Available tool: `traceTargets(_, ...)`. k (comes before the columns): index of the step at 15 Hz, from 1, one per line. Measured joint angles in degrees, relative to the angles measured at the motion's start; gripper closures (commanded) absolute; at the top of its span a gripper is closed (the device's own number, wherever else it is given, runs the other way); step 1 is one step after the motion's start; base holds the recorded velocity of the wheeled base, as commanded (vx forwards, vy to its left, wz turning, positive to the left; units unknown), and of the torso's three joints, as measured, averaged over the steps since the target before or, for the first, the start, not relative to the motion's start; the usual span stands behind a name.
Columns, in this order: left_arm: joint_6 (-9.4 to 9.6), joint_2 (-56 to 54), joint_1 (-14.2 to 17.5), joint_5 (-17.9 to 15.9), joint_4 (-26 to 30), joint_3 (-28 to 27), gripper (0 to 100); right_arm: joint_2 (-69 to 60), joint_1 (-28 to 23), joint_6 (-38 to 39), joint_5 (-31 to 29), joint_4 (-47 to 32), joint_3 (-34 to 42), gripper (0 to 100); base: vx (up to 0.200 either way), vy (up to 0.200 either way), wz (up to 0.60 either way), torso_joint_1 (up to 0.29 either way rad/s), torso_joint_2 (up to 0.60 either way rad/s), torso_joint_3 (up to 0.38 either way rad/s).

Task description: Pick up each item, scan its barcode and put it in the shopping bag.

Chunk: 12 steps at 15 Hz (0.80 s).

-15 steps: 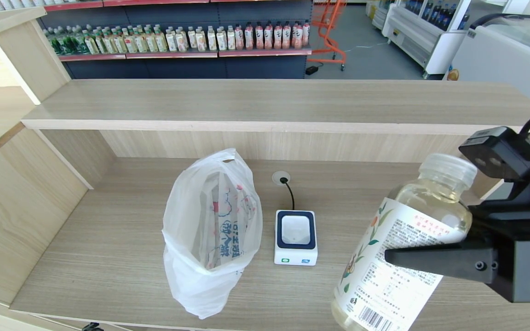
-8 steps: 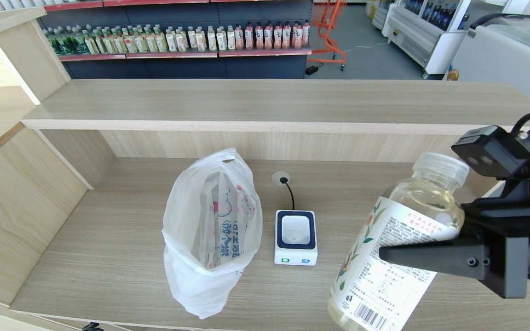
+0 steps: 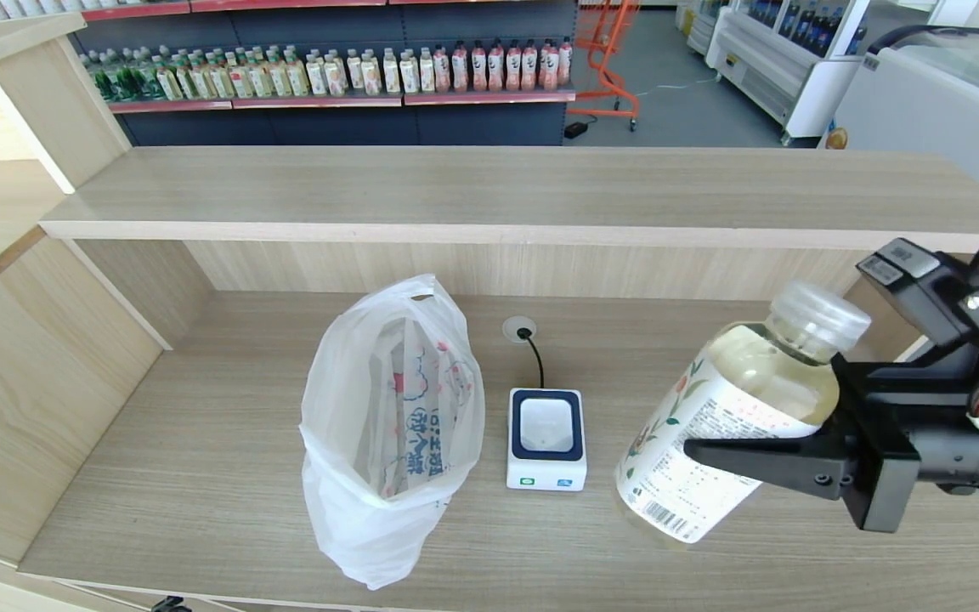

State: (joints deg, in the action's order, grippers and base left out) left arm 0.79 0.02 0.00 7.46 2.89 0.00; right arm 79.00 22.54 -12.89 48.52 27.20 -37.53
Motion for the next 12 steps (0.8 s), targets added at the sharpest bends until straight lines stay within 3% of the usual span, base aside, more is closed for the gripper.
traceTargets(3, -0.01, 0.0, 0.0, 0.0, 0.0, 0.0, 0, 6.2, -6.2, -26.5, -1.4, 0.0, -1.9, 100, 0.0, 0.0, 0.0, 0.0, 0.0, 0.0)
traceTargets(5, -0.01, 0.0, 0.0, 0.0, 0.0, 0.0, 0, 12.0, -8.7, -37.8, -2.0, 2.5, -5.0, 100, 0.0, 0.0, 0.0, 0.0, 0.0, 0.0)
traceTargets(9, -0.01, 0.0, 0.0, 0.0, 0.0, 0.0, 0, 22.4, -9.3, -41.3, -1.7, 8.6, -10.1, 100, 0.0, 0.0, 0.0, 0.0, 0.0, 0.0)
traceTargets(12, 0.0, 0.0, 0.0, 0.0, 0.0, 0.0, 0, 28.5, -8.3, -42.8, 3.1, 9.2, -14.5, 100, 0.0, 0.0, 0.0, 0.0, 0.0, 0.0)
